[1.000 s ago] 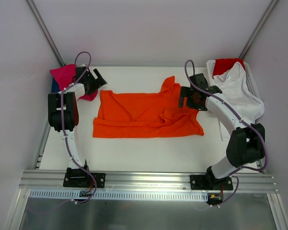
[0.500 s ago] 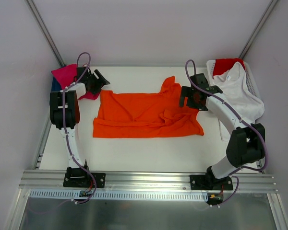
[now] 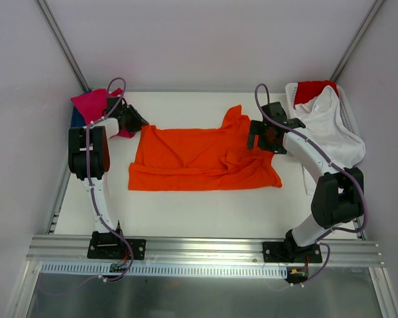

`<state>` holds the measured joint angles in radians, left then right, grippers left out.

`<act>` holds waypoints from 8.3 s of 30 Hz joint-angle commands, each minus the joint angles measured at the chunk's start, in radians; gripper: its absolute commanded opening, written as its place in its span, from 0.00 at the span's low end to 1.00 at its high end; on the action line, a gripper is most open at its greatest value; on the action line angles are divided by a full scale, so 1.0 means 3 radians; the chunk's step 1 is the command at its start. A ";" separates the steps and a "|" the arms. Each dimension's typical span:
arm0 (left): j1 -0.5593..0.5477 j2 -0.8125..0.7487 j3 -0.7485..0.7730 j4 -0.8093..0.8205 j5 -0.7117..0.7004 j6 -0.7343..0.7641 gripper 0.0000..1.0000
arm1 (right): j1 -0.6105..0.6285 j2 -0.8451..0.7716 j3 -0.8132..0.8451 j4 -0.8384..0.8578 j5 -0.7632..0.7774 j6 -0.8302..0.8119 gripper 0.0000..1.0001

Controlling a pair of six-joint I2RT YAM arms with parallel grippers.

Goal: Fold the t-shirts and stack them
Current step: Fold the tshirt

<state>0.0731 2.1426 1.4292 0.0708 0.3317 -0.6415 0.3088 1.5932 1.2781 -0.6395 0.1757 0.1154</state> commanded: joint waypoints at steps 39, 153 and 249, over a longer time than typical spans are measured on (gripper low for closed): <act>0.0033 -0.0356 -0.0280 0.0153 -0.0313 0.0277 0.00 | -0.0671 0.3141 0.3123 0.1273 -0.1787 0.0888 0.96; 0.0135 -0.2499 -0.2560 0.1175 -0.0359 0.0134 0.00 | -0.0298 -0.1430 -0.1887 0.1943 -0.1532 0.0331 0.00; -0.2820 0.0829 0.1254 0.0174 0.2756 0.0558 0.00 | 0.0438 -0.3306 -0.1908 0.0020 0.0626 0.0878 0.99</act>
<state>-0.7670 2.3375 1.7782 0.1429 1.1549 -0.5056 0.4347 0.6163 0.7055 -0.6132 0.3290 0.3607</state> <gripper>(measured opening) 0.003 0.993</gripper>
